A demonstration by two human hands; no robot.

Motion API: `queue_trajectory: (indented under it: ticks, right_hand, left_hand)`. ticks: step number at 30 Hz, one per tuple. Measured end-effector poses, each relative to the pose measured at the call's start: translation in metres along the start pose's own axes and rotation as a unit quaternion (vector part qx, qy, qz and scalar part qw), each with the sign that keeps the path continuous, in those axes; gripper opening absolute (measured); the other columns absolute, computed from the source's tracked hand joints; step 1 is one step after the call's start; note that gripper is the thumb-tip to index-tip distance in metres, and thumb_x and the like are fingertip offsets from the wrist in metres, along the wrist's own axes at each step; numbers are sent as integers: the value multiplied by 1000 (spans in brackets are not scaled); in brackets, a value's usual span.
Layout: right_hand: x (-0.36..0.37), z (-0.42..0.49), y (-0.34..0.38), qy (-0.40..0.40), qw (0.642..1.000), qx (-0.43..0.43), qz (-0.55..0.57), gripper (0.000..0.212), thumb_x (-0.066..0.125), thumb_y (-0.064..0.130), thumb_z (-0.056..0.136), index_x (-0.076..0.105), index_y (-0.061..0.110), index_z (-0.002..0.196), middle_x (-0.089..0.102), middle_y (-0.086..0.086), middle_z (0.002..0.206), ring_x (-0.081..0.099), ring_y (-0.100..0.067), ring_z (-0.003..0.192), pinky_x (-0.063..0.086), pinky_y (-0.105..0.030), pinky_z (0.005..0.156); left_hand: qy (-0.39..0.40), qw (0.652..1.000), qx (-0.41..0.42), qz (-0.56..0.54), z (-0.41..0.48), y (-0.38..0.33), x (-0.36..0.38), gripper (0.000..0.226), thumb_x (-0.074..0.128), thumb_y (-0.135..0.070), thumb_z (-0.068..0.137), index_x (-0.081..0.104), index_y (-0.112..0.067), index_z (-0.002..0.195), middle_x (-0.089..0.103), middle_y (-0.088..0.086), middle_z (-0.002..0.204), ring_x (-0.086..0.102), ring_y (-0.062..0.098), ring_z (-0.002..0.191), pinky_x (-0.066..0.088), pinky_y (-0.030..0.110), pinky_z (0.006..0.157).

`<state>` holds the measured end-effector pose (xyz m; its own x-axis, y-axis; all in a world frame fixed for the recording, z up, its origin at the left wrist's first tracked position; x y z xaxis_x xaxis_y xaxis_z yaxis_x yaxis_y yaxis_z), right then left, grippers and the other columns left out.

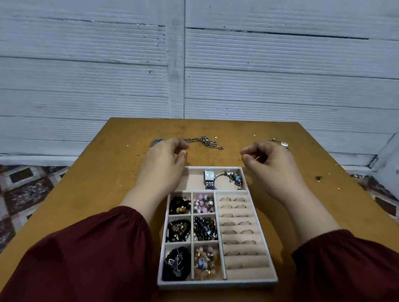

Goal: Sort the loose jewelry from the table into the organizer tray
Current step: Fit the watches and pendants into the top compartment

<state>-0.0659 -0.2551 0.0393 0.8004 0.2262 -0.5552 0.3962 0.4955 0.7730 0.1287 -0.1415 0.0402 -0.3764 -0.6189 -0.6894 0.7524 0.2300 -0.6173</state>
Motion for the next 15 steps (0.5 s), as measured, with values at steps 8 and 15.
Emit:
queue_trajectory:
  ticks: [8,15]
  right_hand:
    - [27,46,-27,64,996,27,-58,13,58,12,87,64,21,94,60,7,72,61,-17,77,47,-29,73]
    - [56,71,-23,139,987,-2,-76,8,64,13,87,67,20,90,58,13,69,54,-1,64,42,-21,62]
  left_hand:
    - [174,984,-29,-16,27,20,51,5,63,-27,87,66,-27,83,68,-9,81,62,11,78,48,26,67]
    - [284,957,-16,-63,28,25,72,6,75,-23,80,72,-26,75,71,-8,75,63,8,71,54,32,75]
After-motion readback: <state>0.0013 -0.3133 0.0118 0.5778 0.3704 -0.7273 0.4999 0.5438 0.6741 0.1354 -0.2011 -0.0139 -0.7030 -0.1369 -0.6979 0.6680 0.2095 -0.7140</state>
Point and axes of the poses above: each hand's wrist, its own z-axis towards the middle knuckle, its own x-axis out of the palm, y = z × x, the point moved 10 cm from there along z, towards the middle knuckle
